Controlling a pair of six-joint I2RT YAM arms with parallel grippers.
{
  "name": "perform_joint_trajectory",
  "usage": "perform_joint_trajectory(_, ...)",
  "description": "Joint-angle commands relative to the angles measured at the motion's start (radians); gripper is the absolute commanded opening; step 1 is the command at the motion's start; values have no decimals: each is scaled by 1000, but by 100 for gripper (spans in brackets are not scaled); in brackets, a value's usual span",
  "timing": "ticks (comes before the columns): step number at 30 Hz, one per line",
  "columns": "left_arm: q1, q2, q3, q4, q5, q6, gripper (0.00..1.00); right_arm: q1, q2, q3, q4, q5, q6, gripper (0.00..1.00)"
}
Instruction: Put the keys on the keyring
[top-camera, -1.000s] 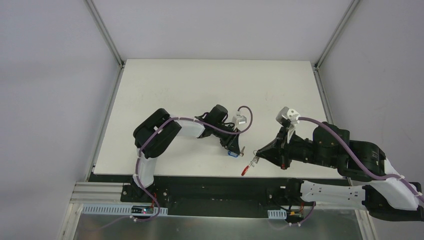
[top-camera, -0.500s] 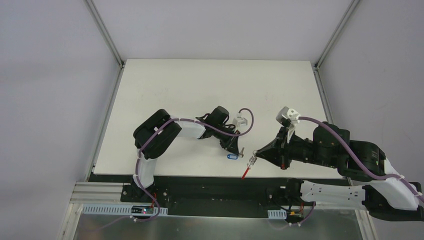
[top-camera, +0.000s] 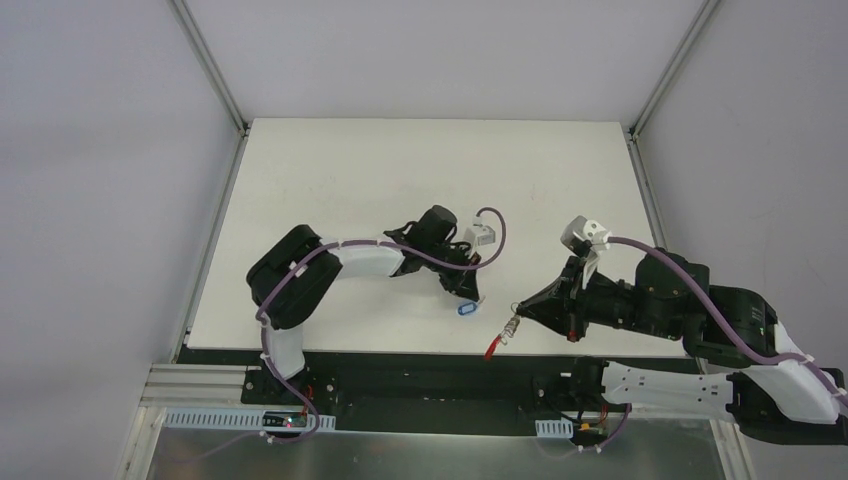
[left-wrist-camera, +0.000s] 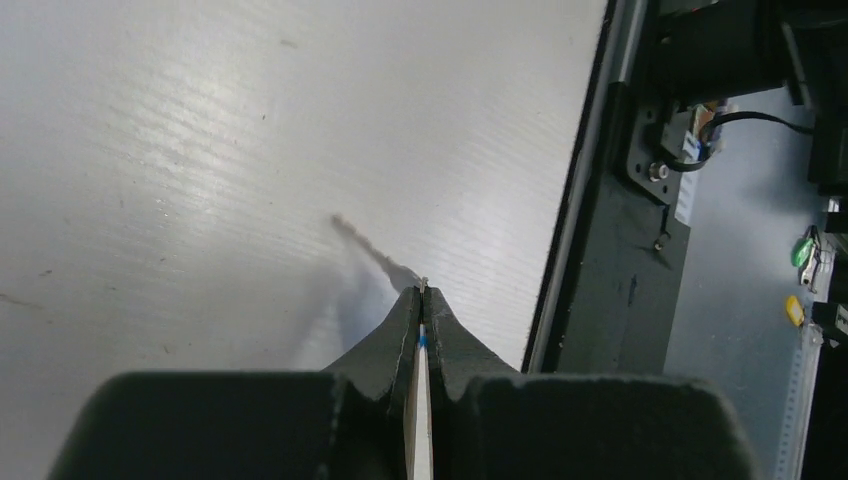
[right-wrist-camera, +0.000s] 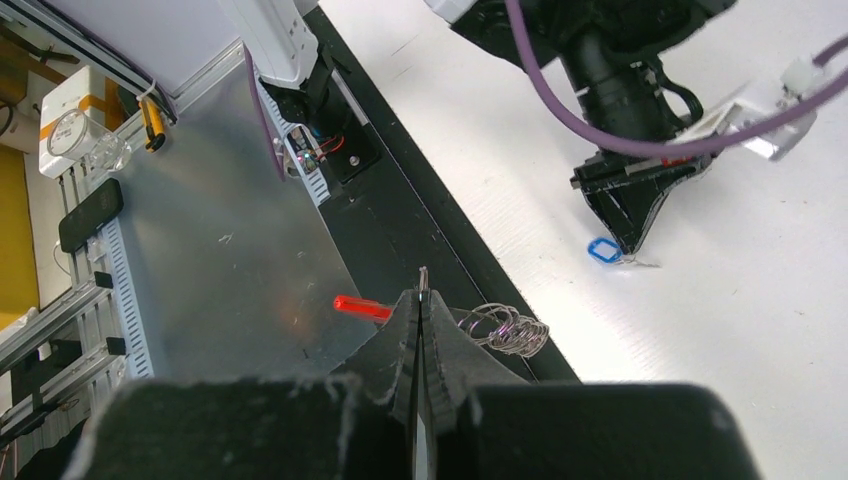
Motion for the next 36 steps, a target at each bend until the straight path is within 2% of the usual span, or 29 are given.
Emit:
perform_joint_trajectory(1, -8, -187, -1, -12, -59, 37, 0, -2, -30, 3, 46, 29, 13, 0)
perform_joint_trajectory(11, -9, -431, -21, -46, -113, 51, 0, -2, -26, 19, 59, 44, -44, 0)
perform_joint_trajectory(18, -10, -613, -18, -77, -120, 51, 0, -2, 3, 39, 90, -17, -91, 0)
perform_joint_trajectory(28, -9, -857, -17, -101, -91, 41, 0, -3, 56, 35, 226, -125, -160, 0)
perform_joint_trajectory(36, -9, -954, -3, -109, -32, 31, 0, -2, 104, 26, 343, -199, -207, 0)
